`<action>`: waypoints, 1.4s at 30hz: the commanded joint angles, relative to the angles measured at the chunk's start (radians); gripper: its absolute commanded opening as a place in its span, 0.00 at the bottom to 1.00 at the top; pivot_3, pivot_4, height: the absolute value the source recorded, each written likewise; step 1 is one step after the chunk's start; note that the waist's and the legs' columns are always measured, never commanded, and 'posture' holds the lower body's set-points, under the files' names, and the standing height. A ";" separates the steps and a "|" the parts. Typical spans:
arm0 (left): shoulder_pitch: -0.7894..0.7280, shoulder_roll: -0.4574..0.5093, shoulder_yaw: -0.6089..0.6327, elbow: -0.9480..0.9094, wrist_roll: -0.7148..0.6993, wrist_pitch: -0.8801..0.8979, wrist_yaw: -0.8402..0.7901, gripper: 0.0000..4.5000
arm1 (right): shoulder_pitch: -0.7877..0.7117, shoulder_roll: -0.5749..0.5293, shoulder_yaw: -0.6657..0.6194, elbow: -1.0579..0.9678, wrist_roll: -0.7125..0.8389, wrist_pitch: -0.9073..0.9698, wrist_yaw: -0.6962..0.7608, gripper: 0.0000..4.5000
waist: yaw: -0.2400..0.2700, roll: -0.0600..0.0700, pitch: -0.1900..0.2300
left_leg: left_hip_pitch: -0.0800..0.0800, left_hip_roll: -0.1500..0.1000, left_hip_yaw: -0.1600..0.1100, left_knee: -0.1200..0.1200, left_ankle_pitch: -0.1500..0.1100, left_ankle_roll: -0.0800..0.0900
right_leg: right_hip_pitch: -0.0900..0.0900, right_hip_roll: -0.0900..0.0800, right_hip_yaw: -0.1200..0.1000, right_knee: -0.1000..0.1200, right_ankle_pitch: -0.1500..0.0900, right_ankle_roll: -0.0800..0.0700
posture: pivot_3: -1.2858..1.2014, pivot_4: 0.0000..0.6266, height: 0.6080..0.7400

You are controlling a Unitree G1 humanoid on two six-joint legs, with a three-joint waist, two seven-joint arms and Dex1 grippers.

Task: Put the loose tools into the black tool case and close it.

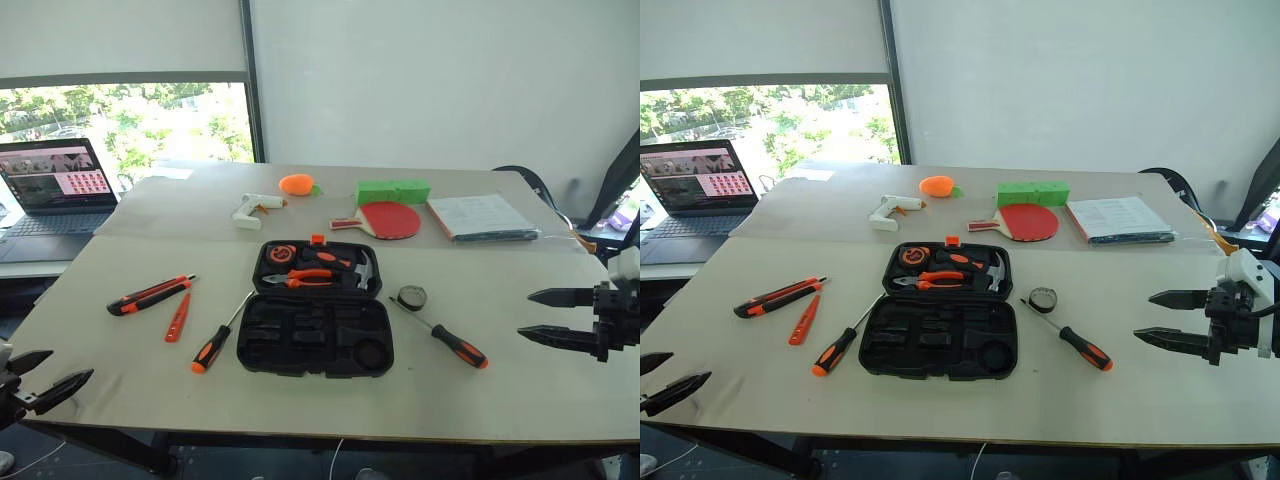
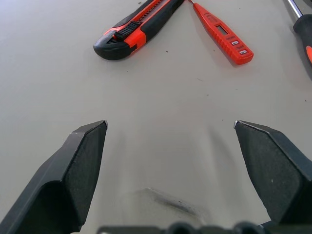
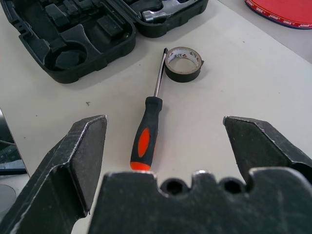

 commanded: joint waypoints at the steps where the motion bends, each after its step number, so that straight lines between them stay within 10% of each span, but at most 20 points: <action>1: -0.005 -0.005 0.030 -0.032 -0.003 -0.011 0.021 1.00 | -0.004 0.001 -0.023 -0.018 0.008 -0.010 -0.003 0.99 | 0.000 0.000 0.000 | 0.000 0.000 0.000 0.000 0.000 0.000 | 0.000 0.000 0.000 0.000 0.000 0.000 | 0.52 0.24 0.97; 13: -0.137 0.044 -0.136 -0.182 -0.018 0.085 0.048 1.00 | -0.012 0.044 -0.016 -0.190 0.004 0.032 -0.148 0.99 | 0.005 0.000 0.000 | 0.000 0.000 0.000 0.000 0.000 0.000 | 0.001 0.000 0.000 0.001 0.001 0.001 | 0.52 0.24 0.97; 27: -0.473 0.078 -0.642 -0.162 0.136 -0.043 -0.135 0.01 | -0.014 0.146 0.240 -0.531 -0.100 0.063 -0.302 0.01 | 0.007 0.000 0.000 | -0.001 -0.003 -0.001 0.000 0.000 -0.001 | 0.000 0.002 0.000 0.001 0.001 0.001 | 0.52 0.24 0.97; 42: -0.688 0.078 -0.682 0.015 0.140 0.011 -0.167 0.00 | 0.032 0.154 0.123 -0.640 0.043 0.156 -0.312 0.01 | 0.020 0.000 0.000 | -0.002 -0.003 -0.002 0.002 0.000 -0.001 | 0.001 0.002 0.000 0.002 0.001 0.002 | 0.52 0.24 0.97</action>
